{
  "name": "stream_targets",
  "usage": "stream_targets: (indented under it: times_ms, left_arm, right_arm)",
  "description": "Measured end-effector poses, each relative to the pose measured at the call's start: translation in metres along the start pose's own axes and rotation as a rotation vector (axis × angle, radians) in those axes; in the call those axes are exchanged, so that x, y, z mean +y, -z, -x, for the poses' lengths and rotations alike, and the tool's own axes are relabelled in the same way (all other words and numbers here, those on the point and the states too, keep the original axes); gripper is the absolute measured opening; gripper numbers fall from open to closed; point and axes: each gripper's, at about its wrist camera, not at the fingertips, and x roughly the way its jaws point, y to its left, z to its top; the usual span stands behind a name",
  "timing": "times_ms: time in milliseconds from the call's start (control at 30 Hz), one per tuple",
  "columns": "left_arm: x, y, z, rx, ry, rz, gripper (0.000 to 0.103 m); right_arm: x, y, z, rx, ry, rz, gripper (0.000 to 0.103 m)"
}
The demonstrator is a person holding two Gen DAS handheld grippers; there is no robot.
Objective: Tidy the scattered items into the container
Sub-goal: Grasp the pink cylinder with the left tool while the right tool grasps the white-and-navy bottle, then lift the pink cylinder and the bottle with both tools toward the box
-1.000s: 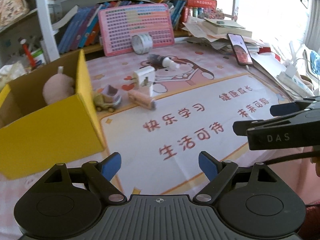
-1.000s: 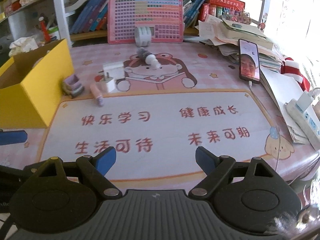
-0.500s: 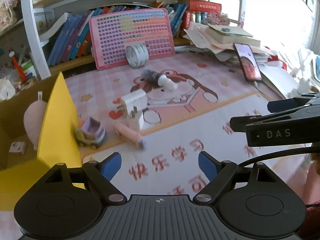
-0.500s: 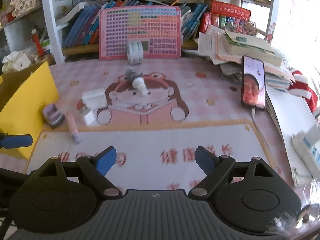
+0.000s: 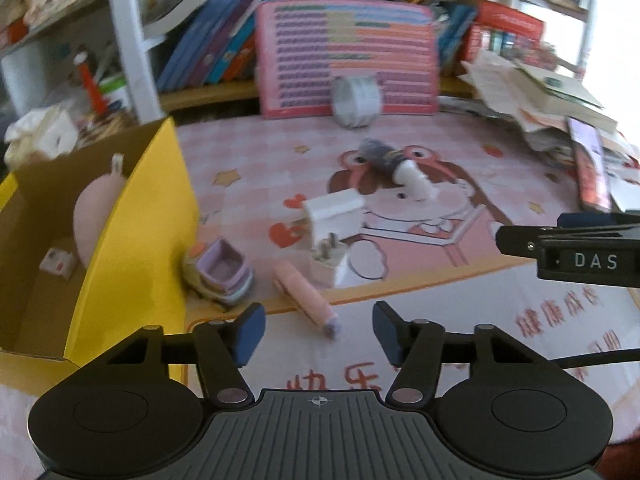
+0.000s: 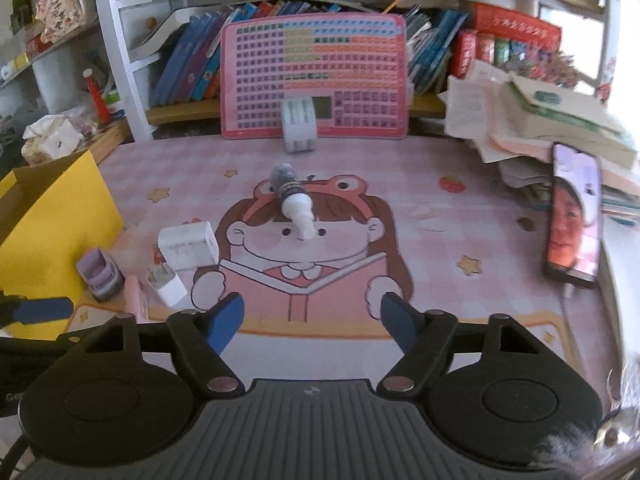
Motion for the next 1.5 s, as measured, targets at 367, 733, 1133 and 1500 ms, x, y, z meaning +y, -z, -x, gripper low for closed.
stream_targets:
  times_ms: [367, 733, 1133, 1500]
  left_arm:
    - [0.005, -0.012, -0.033, 0.062, -0.034, 0.129, 0.043]
    - [0.009, -0.013, -0.063, 0.128, -0.036, 0.211, 0.022]
    - [0.011, -0.016, -0.066, 0.124, -0.052, 0.221, 0.020]
    - [0.015, -0.013, -0.059, 0.125, -0.034, 0.222, 0.013]
  right_arm:
    - [-0.006, -0.029, -0.047, 0.001, -0.045, 0.049, 0.068]
    - [-0.003, -0.065, -0.110, -0.029, -0.037, 0.166, 0.064]
    - [0.013, -0.091, -0.165, 0.036, -0.060, 0.260, 0.055]
    - [0.010, -0.086, -0.161, 0.064, -0.058, 0.229, 0.031]
